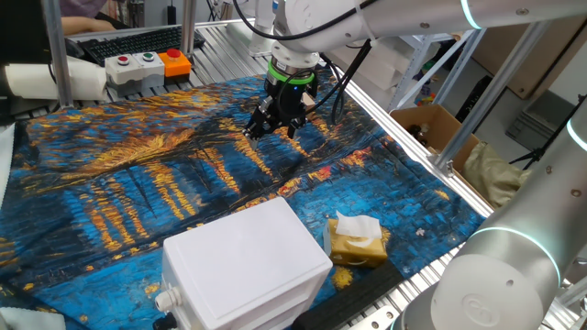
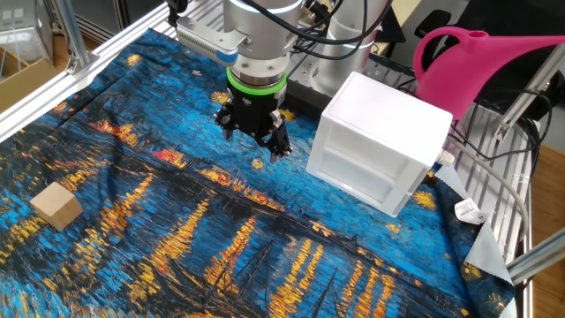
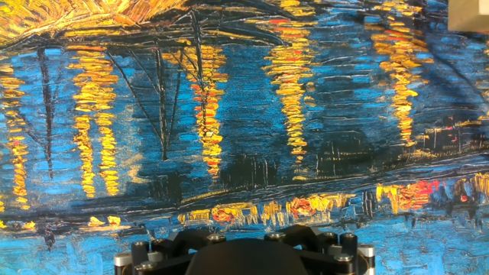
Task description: Pick up the small block on the left and move it to the right
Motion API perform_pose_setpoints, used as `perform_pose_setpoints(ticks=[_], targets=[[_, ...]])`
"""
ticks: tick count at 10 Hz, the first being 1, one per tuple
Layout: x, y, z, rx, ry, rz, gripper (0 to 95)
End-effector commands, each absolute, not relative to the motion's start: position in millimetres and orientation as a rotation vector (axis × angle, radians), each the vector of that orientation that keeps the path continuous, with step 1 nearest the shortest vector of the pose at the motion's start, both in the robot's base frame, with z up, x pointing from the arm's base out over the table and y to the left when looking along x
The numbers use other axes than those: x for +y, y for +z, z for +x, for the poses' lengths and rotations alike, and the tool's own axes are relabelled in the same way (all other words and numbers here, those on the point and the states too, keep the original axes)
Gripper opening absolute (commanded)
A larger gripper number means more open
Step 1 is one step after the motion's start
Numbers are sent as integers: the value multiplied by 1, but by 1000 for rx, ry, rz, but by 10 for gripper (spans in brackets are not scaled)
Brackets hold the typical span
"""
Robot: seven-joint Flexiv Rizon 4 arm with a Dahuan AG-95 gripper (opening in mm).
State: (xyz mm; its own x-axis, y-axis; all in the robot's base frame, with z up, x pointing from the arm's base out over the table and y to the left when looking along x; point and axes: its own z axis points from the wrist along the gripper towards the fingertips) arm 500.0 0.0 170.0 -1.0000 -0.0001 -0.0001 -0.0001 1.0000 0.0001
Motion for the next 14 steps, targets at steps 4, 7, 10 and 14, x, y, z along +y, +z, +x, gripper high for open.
perform_pose_setpoints(ticks=[4, 7, 10, 14], targets=[[0, 169, 500, 2969, 54, 462, 0], [1, 168, 500, 2971, 54, 454, 0], [1, 168, 500, 2975, 53, 446, 0], [-1, 166, 501, 3004, 43, 414, 0]])
